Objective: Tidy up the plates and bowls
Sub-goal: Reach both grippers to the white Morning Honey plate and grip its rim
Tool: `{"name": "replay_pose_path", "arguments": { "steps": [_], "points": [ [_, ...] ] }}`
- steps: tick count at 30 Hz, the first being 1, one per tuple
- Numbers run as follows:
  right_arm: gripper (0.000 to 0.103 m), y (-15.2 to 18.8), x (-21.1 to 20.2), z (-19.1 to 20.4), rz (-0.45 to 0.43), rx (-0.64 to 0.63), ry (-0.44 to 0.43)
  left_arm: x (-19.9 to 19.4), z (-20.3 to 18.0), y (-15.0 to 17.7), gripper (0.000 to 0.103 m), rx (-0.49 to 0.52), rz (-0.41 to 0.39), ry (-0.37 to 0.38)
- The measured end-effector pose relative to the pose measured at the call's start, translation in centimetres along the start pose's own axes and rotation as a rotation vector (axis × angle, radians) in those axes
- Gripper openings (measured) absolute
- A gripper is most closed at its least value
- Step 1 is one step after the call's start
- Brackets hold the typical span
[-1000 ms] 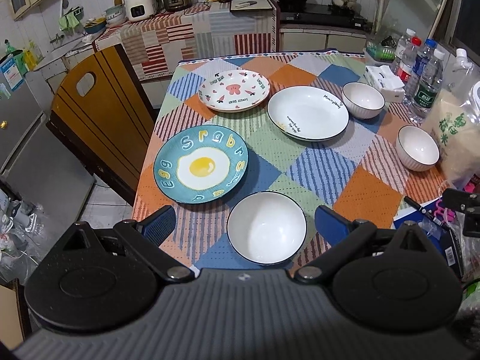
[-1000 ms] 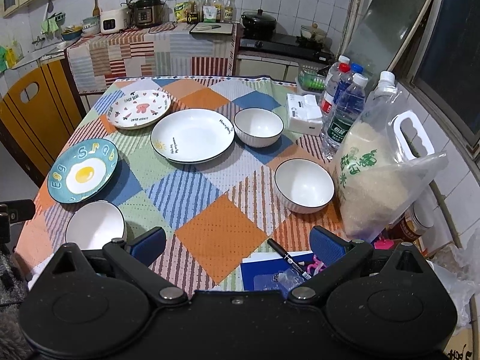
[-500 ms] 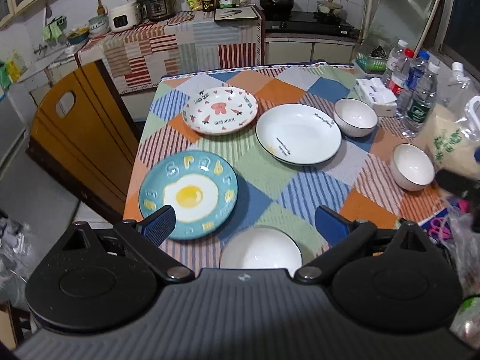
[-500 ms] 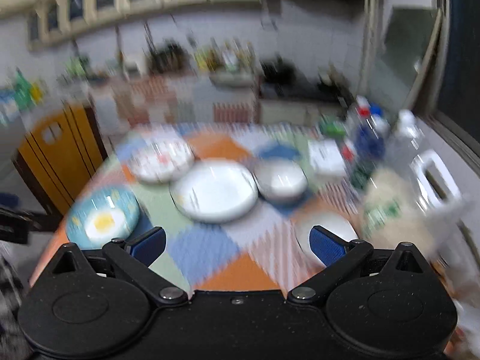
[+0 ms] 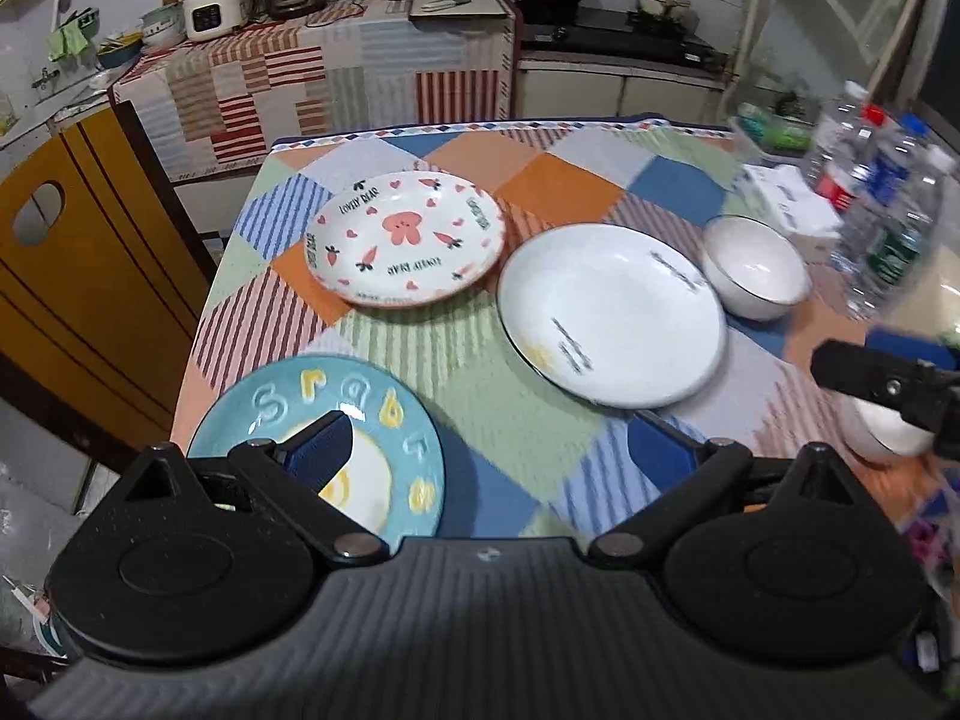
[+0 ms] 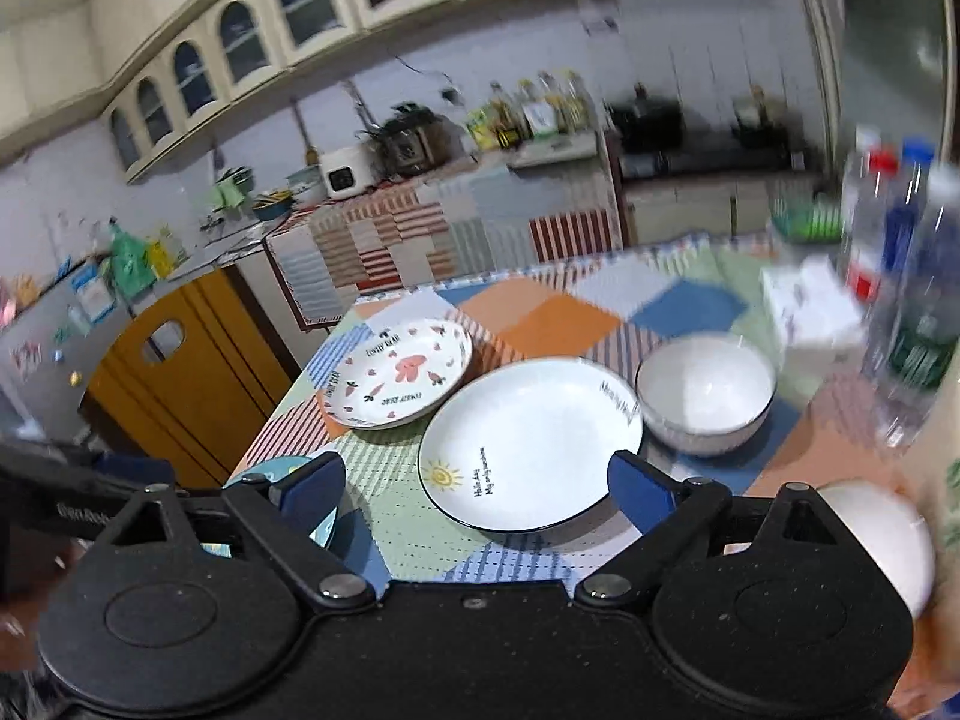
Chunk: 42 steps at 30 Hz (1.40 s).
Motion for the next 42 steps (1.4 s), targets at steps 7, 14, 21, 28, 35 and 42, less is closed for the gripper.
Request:
{"name": "replay_pose_path", "arguments": {
  "steps": [7,14,21,28,35,42],
  "points": [
    [0.081,2.7,8.8,-5.3,0.129,0.341,-0.055,6.0,0.3,-2.2,0.092,-0.018,-0.074,-0.024],
    [0.046,3.8,13.2,-7.6,0.129,0.264,0.107,12.4,0.0,-2.2,0.064,-0.087,0.076,0.046],
    [0.030,3.9,14.1,-10.0,0.104,0.259,0.193,16.7,-0.7,-0.9,0.054,-0.157,0.156,0.098],
    [0.017,4.5,15.2,-11.1,0.126,0.355,0.107,17.1,-2.5,-0.6,0.011,-0.087,0.091,0.124],
    [0.019,4.8,12.4,-9.2,0.143,0.279,0.071,14.9,-2.0,1.1,0.011,-0.084,0.179,0.206],
    [0.020,6.1,8.7,-7.5,0.145,0.254,0.019,10.7,-1.7,3.5,0.012,-0.042,0.186,0.269]
  ]
}}
Point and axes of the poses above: each gripper's, at about its wrist camera, not at the fingertips, and x roughly the way its jaws point, z to its left, y to its underside, the point moved 8 cm from there along x, roughly the way its jaws point, and after that the axes turned 3 degrees about -y, right-handed, at the moved point
